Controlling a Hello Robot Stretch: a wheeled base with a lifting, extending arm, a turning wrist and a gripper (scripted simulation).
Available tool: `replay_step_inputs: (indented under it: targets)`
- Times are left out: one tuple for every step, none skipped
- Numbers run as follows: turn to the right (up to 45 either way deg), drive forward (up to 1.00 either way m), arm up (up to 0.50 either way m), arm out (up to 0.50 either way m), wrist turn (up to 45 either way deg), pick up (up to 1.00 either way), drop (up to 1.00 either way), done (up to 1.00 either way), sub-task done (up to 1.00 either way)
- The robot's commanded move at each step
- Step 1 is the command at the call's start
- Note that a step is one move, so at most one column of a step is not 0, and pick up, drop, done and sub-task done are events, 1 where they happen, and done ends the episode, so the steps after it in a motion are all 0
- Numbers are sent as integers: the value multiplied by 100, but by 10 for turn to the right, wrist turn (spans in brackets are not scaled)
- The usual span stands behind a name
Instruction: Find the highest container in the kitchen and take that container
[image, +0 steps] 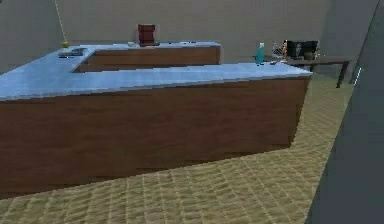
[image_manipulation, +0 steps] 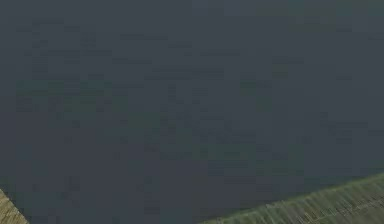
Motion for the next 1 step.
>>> replay_step_inputs:
  targets:
    - [0, 80, 0, 0, 0, 0, 0, 0, 0]
